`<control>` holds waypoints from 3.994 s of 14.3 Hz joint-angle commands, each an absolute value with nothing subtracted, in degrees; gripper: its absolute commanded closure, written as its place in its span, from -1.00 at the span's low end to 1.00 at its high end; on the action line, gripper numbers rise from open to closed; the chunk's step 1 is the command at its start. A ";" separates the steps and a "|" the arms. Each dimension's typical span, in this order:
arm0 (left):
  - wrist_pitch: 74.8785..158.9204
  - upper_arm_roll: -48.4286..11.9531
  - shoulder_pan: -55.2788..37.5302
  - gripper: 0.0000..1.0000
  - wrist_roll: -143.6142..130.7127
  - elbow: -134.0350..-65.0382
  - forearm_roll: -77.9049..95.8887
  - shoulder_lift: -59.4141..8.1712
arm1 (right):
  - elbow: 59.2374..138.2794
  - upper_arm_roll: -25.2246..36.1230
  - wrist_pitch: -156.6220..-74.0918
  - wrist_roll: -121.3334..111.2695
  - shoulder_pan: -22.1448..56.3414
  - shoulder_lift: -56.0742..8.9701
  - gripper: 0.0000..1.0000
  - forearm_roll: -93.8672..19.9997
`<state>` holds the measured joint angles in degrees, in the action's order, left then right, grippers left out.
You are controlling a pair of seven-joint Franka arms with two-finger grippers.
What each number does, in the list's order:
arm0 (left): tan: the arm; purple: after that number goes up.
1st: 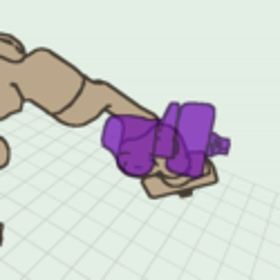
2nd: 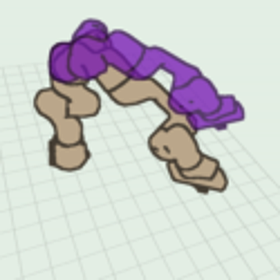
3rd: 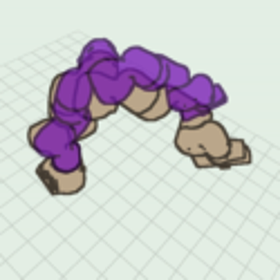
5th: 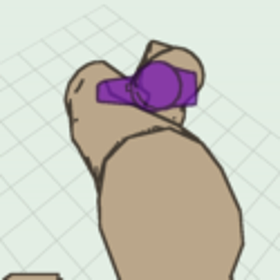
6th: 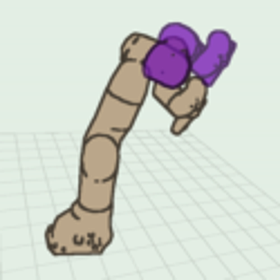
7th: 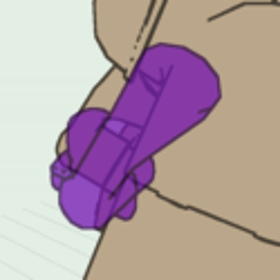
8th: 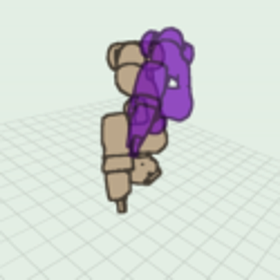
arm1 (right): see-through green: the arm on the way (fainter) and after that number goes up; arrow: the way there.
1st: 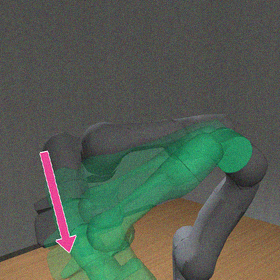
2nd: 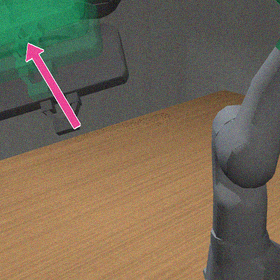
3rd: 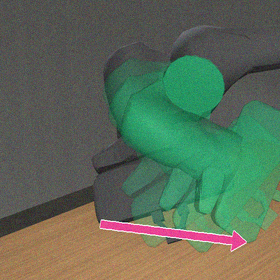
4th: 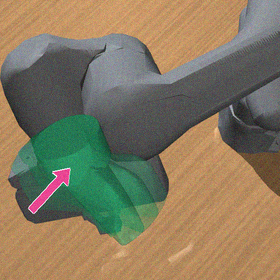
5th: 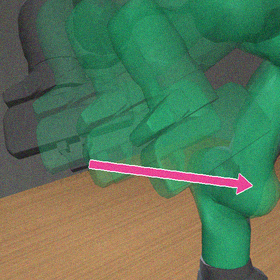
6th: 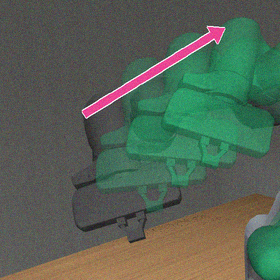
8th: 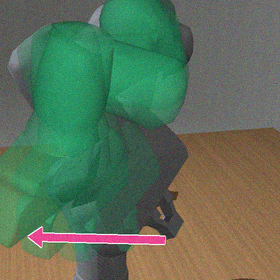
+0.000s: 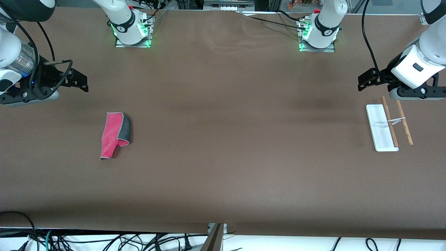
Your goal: Pass towel and hang on rack
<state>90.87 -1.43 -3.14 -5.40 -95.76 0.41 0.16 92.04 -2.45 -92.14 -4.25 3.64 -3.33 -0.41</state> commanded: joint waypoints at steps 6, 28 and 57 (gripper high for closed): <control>89.47 -1.41 -2.99 -1.00 -5.36 -93.87 0.70 -0.79 | 91.41 -2.37 -91.14 -3.95 4.04 -3.16 -1.00 0.44; 89.47 -1.41 -2.99 -1.00 -5.36 -93.87 0.62 -0.70 | 91.93 -2.29 -91.05 -3.78 4.04 -3.69 -1.00 0.53; 89.47 -1.41 -2.64 -1.00 -5.27 -93.87 0.62 -0.70 | 111.18 -2.29 -131.13 0.88 4.22 -23.55 -0.98 0.53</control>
<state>90.86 -1.40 -2.94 -5.40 -95.73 0.41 0.15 111.56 -2.44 -130.06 -0.72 3.76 -22.65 -0.20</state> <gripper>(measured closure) 0.000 0.000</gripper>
